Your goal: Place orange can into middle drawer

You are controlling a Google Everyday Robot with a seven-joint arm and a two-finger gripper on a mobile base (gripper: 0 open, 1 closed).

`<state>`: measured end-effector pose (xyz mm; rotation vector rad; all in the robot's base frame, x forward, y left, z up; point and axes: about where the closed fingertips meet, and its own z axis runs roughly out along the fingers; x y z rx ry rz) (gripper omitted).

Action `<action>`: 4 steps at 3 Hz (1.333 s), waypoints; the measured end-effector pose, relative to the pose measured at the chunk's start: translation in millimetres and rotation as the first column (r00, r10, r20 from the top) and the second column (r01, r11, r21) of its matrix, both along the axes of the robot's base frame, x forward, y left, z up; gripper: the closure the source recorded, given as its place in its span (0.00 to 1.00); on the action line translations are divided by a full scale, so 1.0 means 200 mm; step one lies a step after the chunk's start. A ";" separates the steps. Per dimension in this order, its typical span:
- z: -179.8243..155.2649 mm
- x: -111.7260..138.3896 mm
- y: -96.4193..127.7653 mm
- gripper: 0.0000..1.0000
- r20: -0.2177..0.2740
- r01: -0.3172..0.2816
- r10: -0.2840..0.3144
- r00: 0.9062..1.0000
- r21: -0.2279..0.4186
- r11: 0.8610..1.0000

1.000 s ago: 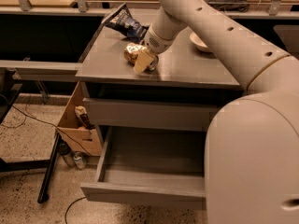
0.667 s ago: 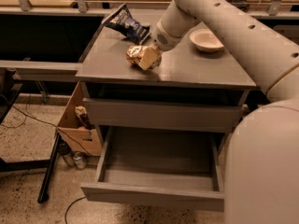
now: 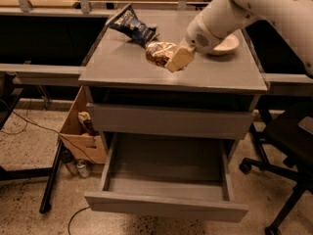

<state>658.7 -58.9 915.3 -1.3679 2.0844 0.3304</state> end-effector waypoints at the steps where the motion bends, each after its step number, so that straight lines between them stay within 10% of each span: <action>1: 0.06 -0.20 -0.13 1.00 0.060 -0.077 0.078 0.995 -0.032 0.997; 3: -0.06 -0.59 -0.27 1.00 0.088 -0.250 0.269 0.959 -0.184 0.951; 4: -0.07 -0.59 -0.26 1.00 0.087 -0.251 0.270 0.959 -0.184 0.951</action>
Offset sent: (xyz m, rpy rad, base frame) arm -0.1289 -0.0741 0.0066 -0.1654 -0.1355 0.2407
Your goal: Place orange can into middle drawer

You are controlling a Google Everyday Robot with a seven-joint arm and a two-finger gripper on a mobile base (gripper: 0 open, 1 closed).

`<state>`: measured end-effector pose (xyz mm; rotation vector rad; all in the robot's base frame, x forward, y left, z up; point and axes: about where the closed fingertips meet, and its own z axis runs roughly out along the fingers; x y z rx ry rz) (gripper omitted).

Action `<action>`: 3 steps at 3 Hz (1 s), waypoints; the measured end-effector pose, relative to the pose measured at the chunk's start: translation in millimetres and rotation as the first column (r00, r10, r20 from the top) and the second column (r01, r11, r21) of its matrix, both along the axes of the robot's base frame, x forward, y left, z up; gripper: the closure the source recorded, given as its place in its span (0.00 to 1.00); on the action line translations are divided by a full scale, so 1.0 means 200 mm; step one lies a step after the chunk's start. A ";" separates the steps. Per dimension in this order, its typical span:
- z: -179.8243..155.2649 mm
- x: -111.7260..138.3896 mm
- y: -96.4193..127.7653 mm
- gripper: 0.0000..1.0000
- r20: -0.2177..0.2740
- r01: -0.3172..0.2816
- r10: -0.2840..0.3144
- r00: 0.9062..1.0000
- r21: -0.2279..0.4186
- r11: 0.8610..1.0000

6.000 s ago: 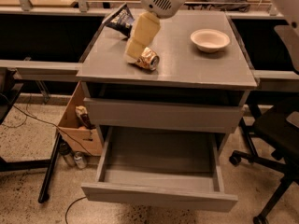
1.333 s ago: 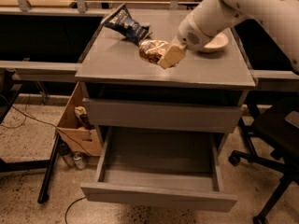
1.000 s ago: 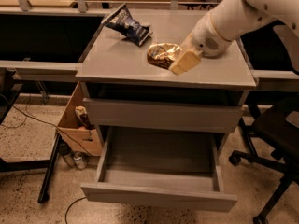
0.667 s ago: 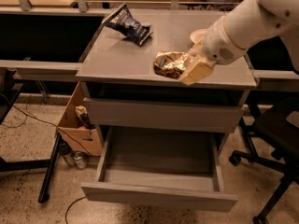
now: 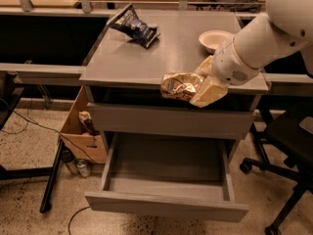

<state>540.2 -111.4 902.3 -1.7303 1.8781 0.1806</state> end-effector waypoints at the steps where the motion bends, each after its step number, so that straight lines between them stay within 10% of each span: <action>1: -0.19 -0.01 0.04 1.00 -0.057 0.009 -0.007 0.998 0.030 0.999; 3: -0.75 -0.20 0.17 1.00 -0.220 0.064 -0.032 0.975 0.142 0.988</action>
Offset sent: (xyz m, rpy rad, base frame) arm -0.0471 0.0331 -0.1763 0.1700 0.2690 -0.0466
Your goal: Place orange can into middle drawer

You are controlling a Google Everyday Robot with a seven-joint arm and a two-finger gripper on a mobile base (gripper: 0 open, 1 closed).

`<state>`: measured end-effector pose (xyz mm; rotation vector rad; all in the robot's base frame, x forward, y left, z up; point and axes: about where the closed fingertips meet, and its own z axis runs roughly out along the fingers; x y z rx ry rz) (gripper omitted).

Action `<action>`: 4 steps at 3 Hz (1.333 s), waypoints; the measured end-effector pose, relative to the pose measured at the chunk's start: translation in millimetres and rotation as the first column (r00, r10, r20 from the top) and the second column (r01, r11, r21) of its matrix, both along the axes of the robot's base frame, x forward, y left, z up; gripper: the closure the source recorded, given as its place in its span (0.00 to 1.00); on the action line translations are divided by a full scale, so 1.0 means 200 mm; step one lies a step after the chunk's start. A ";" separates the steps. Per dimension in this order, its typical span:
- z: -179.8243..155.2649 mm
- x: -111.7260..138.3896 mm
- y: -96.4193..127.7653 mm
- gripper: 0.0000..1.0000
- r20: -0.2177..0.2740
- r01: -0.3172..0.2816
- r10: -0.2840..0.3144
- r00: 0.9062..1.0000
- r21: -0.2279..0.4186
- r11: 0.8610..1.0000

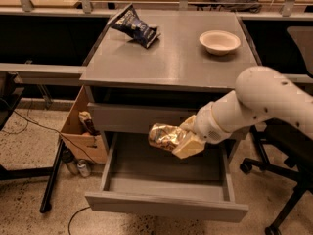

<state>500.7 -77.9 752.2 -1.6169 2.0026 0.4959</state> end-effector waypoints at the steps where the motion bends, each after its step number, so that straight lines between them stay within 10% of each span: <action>1: -0.33 -0.08 0.08 1.00 -0.081 0.053 -0.050 0.995 0.036 0.998; 2: -0.63 -0.10 0.14 1.00 -0.146 0.135 -0.127 0.981 0.045 0.990; 4: -1.12 -0.03 0.18 1.00 -0.237 0.321 -0.311 0.920 0.003 0.947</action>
Offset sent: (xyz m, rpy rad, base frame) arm -0.0161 0.0430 -0.2109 0.0841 0.2198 -0.2969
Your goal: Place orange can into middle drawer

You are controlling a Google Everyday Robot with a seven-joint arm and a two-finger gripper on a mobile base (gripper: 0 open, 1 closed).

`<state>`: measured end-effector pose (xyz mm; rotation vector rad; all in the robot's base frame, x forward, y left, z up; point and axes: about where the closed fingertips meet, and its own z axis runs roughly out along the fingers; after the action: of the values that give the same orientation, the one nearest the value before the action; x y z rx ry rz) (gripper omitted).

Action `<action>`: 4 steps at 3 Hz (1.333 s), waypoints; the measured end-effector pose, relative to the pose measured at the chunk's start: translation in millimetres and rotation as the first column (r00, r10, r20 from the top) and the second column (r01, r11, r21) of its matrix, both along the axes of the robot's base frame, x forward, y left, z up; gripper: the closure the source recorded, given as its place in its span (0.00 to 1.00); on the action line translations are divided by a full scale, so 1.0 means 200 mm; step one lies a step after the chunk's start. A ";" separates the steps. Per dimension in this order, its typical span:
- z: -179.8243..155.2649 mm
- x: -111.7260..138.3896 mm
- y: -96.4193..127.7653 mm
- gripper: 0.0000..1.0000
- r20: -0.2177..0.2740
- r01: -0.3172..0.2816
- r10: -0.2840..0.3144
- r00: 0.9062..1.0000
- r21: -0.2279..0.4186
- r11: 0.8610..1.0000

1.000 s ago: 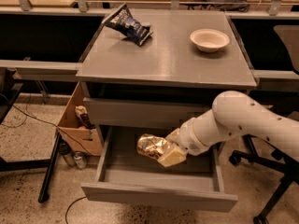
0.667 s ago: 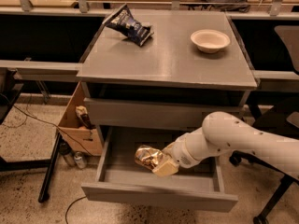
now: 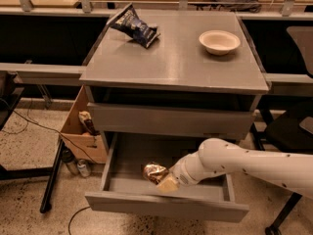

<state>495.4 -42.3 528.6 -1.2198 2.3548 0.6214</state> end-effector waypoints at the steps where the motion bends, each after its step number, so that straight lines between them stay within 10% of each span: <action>1: -0.16 0.02 -0.01 1.00 -0.068 0.120 -0.118 0.991 0.024 0.992; 2: -0.23 0.05 -0.03 1.00 -0.113 0.249 -0.241 0.964 0.061 0.967; 4: -0.19 0.19 -0.03 0.59 -0.089 0.338 -0.328 0.941 0.149 0.929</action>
Offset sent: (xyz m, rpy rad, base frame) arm 0.0215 -0.0161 -0.0637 0.1346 0.1460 -0.4170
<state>533.0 -49.2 491.5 -0.7154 2.4303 0.7242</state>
